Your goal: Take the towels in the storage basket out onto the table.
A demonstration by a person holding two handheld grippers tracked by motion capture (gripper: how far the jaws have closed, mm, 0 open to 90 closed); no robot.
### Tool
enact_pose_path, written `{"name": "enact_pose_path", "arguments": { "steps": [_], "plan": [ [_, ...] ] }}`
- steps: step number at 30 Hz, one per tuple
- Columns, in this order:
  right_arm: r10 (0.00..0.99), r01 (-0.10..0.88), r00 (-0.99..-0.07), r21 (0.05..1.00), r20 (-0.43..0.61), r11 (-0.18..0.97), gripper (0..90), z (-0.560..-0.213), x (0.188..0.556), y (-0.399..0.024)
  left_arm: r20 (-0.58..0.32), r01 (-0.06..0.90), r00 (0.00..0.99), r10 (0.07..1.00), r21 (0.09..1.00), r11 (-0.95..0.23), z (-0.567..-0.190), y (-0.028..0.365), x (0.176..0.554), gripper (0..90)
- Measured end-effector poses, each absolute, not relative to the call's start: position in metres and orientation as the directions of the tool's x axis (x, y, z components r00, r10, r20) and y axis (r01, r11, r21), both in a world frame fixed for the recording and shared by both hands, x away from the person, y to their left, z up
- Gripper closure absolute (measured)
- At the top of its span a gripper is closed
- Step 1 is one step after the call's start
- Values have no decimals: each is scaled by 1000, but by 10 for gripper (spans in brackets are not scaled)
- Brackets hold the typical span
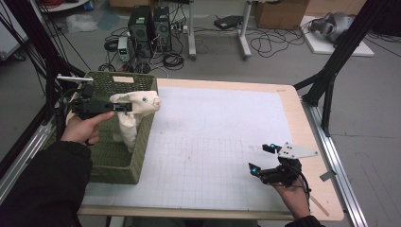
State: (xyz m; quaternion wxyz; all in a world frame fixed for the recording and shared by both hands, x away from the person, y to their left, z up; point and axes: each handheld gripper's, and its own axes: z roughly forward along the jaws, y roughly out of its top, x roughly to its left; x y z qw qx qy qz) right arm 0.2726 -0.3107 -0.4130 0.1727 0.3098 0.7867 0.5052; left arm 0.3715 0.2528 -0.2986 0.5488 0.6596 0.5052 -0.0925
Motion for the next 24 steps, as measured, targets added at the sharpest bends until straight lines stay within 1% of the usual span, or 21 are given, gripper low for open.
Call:
{"name": "enact_pose_path", "arguments": {
  "steps": [24],
  "plan": [
    [659, 313, -750, 902, 44, 296, 88, -413, 273, -310, -675, 777, 551, 491, 630, -5, -300, 177, 382, 827]
  ]
}}
